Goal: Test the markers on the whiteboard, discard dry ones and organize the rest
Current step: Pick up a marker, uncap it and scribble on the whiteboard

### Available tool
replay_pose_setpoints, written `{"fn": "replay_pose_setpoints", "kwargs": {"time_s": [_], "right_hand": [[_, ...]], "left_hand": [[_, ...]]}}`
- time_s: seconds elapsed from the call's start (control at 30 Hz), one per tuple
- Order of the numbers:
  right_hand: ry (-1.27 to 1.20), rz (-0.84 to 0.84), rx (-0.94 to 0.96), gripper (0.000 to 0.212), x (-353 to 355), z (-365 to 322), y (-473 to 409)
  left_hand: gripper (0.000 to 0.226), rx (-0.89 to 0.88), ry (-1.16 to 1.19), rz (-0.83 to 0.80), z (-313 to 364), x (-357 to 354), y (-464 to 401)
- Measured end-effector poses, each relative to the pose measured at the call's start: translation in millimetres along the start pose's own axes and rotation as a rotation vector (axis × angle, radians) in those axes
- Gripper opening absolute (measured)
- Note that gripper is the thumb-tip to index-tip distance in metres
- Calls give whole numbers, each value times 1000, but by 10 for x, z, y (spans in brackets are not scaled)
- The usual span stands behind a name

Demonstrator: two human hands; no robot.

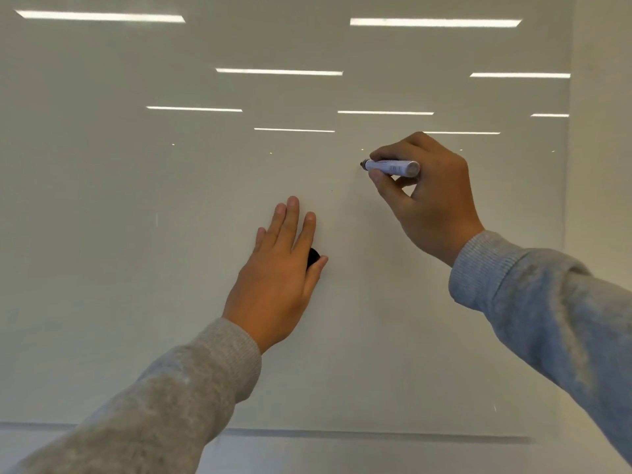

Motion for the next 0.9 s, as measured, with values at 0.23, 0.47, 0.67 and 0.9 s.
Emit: {"fn": "replay_pose_setpoints", "kwargs": {"time_s": [0.23, 0.47, 0.67, 0.9], "right_hand": [[-46, -143, 49, 13, -92, -86, 463], [-19, 14, -30, 14, 88, 13, 505], [24, -37, -6, 14, 137, 13, 569], [36, -264, 46, 15, 65, -97, 820]], "left_hand": [[67, -21, -16, -14, -32, -2, 24], [66, -45, -44, -11, -64, -52, 102], [66, -51, -61, -18, -78, -67, 163], [66, -57, -63, -42, -104, -54, 191]]}}
Point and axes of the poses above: each hand's wrist, its own y-axis away from the middle knuckle, its own x-axis out of the back of the hand, z = x × y, the point moved 2 cm from there along -y, towards the middle knuckle, and after that the axes turned 7 degrees about -y, right-handed, at the moved point
